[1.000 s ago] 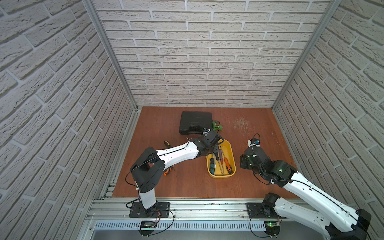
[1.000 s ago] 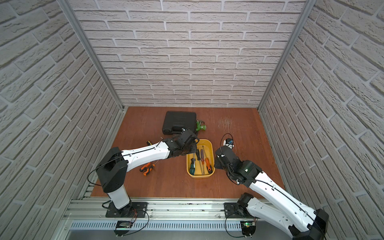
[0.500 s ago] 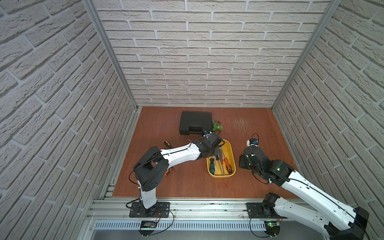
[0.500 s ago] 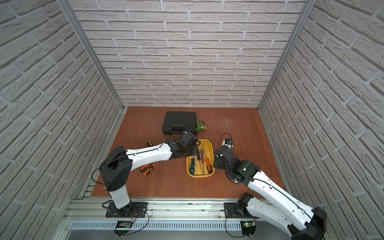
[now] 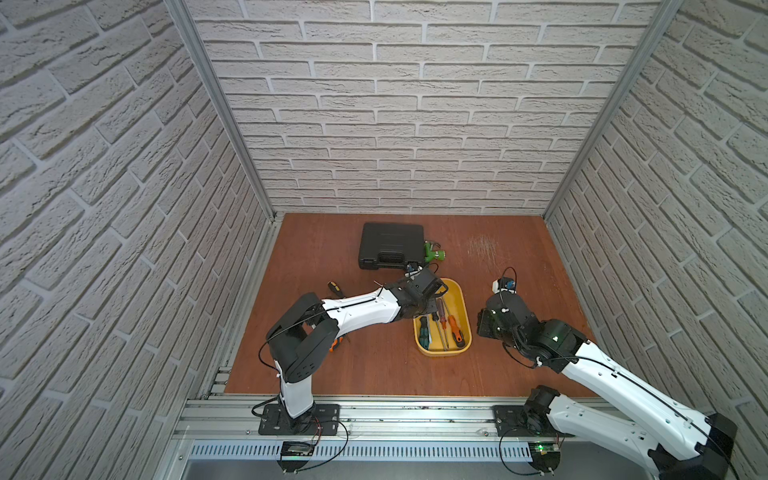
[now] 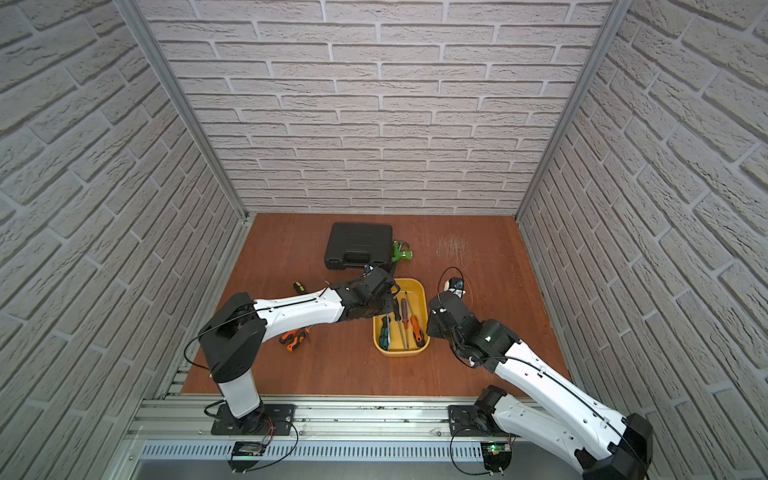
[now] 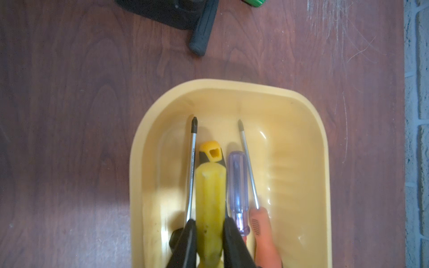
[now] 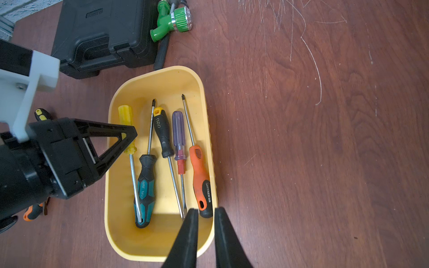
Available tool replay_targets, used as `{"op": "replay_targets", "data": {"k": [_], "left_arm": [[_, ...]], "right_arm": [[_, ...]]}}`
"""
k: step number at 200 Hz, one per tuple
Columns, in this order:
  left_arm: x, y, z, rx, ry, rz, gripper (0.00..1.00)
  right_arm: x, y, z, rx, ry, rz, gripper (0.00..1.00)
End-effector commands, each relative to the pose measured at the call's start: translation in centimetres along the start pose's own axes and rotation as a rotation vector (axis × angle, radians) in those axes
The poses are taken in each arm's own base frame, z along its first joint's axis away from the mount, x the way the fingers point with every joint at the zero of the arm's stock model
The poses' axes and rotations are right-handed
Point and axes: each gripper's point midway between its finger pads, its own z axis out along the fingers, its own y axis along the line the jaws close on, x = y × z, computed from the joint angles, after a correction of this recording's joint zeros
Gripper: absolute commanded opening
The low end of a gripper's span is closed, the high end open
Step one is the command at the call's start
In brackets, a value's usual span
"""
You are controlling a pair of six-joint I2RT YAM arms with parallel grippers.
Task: Put the screwdriver on the desktop into the storage box
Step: Place the screwdriver in the storage box.
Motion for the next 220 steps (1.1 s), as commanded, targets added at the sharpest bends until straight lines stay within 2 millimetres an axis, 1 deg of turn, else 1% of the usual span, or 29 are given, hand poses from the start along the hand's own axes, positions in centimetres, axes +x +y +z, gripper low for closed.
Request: {"op": "replay_targets", "data": {"k": [1, 9, 19, 50, 74, 92, 103, 114, 124, 138, 145, 160, 172, 199, 220], "left_arm": [[0.1, -0.4, 0.2, 0.013, -0.014, -0.003, 0.26], [0.0, -0.5, 0.1, 0.015, -0.016, -0.001, 0.32], [-0.1, -0.6, 0.0, 0.013, -0.023, 0.004, 0.36], [-0.3, -1.2, -0.6, 0.018, -0.033, 0.015, 0.44], [-0.6, -1.8, -1.5, 0.022, -0.053, 0.040, 0.47], [-1.0, -2.4, -2.7, 0.030, -0.075, 0.065, 0.48], [-1.5, -2.6, -3.8, 0.029, -0.101, 0.084, 0.48], [-2.0, -2.5, -5.2, 0.020, -0.128, 0.107, 0.48], [-2.4, -1.9, -6.5, 0.003, -0.156, 0.126, 0.48], [-2.7, -0.4, -8.3, -0.028, -0.188, 0.152, 0.48], [-3.2, 0.9, -9.4, -0.065, -0.226, 0.163, 0.48], [-3.3, 3.8, -11.4, -0.133, -0.263, 0.177, 0.48], [-3.0, 6.5, -12.6, -0.186, -0.276, 0.172, 0.49], [-2.0, 12.3, -14.3, -0.256, -0.273, 0.101, 0.50], [-0.8, 16.8, -15.0, -0.315, -0.255, 0.022, 0.52]], "right_arm": [[-0.5, 0.0, 0.0, -0.011, -0.024, 0.010, 0.20], [-0.4, 0.0, 0.0, -0.010, -0.022, 0.009, 0.20], [-0.4, 0.0, 0.0, -0.011, -0.022, 0.009, 0.20], [-0.5, -0.1, -0.1, -0.012, -0.024, 0.012, 0.20], [-0.5, -0.1, -0.3, -0.015, -0.028, 0.012, 0.20], [-0.7, 0.1, -0.5, -0.022, -0.030, 0.010, 0.20], [-0.7, 0.2, -0.5, -0.028, -0.029, 0.007, 0.20], [-0.8, 0.4, -0.6, -0.036, -0.027, 0.005, 0.20], [-0.8, 0.5, -0.7, -0.045, -0.027, 0.000, 0.20], [-0.9, 0.7, -0.8, -0.052, -0.027, -0.006, 0.20], [-1.0, 0.8, -0.8, -0.056, -0.029, -0.008, 0.20], [-1.0, 1.0, -0.8, -0.063, -0.029, -0.009, 0.20], [-1.0, 1.2, -0.8, -0.071, -0.027, -0.009, 0.20], [-1.0, 1.8, -0.6, -0.091, -0.020, -0.008, 0.20], [-0.8, 2.6, -0.4, -0.127, -0.005, -0.013, 0.20]]}}
